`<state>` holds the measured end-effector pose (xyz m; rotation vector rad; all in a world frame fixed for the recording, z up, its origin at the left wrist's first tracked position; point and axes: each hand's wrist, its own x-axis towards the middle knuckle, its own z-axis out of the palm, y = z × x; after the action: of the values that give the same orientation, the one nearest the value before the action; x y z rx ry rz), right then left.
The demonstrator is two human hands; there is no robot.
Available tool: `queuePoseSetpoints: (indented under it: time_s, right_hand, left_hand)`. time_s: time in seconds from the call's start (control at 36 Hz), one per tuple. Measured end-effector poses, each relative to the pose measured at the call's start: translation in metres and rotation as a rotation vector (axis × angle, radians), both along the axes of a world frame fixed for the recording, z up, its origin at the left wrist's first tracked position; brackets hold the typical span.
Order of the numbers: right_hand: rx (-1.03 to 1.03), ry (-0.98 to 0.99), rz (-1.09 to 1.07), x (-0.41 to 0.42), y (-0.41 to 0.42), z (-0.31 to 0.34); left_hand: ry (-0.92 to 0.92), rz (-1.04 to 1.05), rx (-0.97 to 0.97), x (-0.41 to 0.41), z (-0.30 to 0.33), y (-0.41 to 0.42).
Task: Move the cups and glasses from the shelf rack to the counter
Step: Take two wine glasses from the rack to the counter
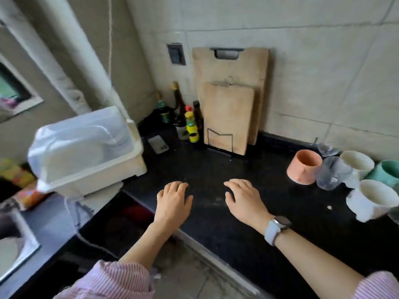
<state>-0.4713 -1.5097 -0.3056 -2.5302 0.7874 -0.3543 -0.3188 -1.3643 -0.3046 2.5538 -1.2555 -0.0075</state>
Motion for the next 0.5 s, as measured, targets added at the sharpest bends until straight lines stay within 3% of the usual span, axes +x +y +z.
queuePoseSetpoints:
  time_s: [0.22, 0.5]
  right_hand:
    - [-0.021, -0.004, 0.550, 0.107, 0.259, 0.051]
    - [-0.080, -0.121, 1.017, 0.161, 0.535, 0.089]
  left_hand:
    - [-0.120, 0.480, -0.054, 0.027, 0.050, 0.317]
    - [-0.243, 0.994, -0.091, -0.023, 0.099, 0.623]
